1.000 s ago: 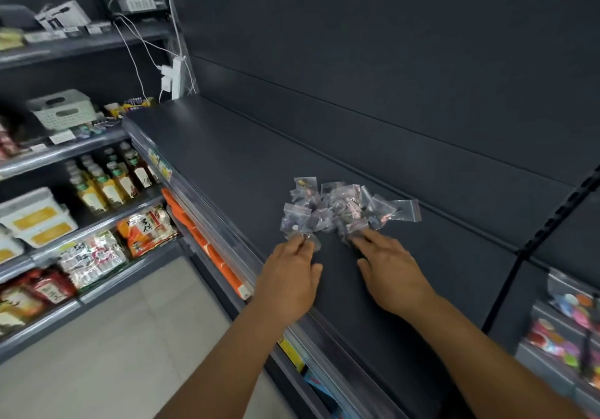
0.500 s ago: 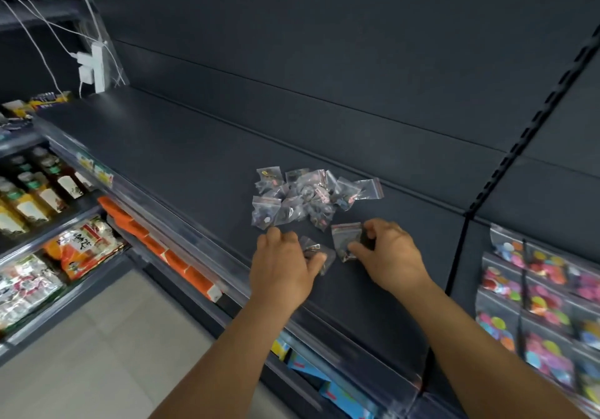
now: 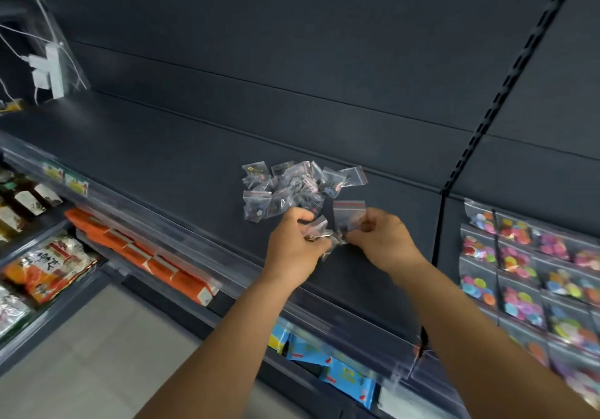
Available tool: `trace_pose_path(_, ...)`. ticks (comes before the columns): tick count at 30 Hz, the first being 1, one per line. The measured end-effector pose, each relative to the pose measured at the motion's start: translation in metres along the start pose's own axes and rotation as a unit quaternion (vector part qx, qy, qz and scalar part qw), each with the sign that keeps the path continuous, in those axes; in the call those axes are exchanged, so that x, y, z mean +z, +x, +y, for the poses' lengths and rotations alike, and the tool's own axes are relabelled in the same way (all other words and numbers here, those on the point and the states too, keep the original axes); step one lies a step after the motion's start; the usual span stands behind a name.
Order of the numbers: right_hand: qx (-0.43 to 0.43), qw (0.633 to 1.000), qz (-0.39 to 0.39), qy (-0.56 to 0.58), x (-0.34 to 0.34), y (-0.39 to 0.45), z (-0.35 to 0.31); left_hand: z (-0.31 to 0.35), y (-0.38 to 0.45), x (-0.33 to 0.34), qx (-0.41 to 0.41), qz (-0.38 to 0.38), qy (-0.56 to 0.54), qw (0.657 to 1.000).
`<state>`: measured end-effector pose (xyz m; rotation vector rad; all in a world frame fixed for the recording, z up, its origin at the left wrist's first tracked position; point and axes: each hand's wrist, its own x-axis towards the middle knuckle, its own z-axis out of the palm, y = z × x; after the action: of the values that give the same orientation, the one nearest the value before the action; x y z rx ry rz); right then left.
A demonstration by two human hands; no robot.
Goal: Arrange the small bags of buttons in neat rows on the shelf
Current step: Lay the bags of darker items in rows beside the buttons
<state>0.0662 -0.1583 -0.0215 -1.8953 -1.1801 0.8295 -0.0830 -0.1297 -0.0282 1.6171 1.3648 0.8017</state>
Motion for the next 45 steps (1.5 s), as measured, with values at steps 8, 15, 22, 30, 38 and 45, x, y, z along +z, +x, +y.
trace_pose_path(8,0.023,0.983,0.014,0.184,-0.030,-0.036,-0.008,0.032,-0.007,0.010,0.025,-0.085,-0.181,0.979)
trace_pose_path(15,0.042,0.977,0.074,0.193,-0.076,-0.078,0.006,0.068,-0.023,0.055,0.032,-0.176,-0.231,0.956)
trace_pose_path(22,0.018,0.961,0.209,0.182,-0.130,-0.121,0.028,0.113,-0.051,0.110,0.056,-0.260,-0.224,0.937)
trace_pose_path(30,0.049,0.924,0.304,0.227,-0.211,-0.174,0.082,0.158,-0.110,0.199,0.075,-0.286,-0.209,0.932)
trace_pose_path(38,0.042,0.912,0.344,0.220,-0.317,-0.241,0.148,0.213,-0.199,0.303,0.091,-0.321,-0.187,0.924)
trace_pose_path(45,0.060,0.880,0.384,0.274,-0.401,-0.284,0.211,0.241,-0.261,0.378,0.112,-0.425,-0.133,0.888)
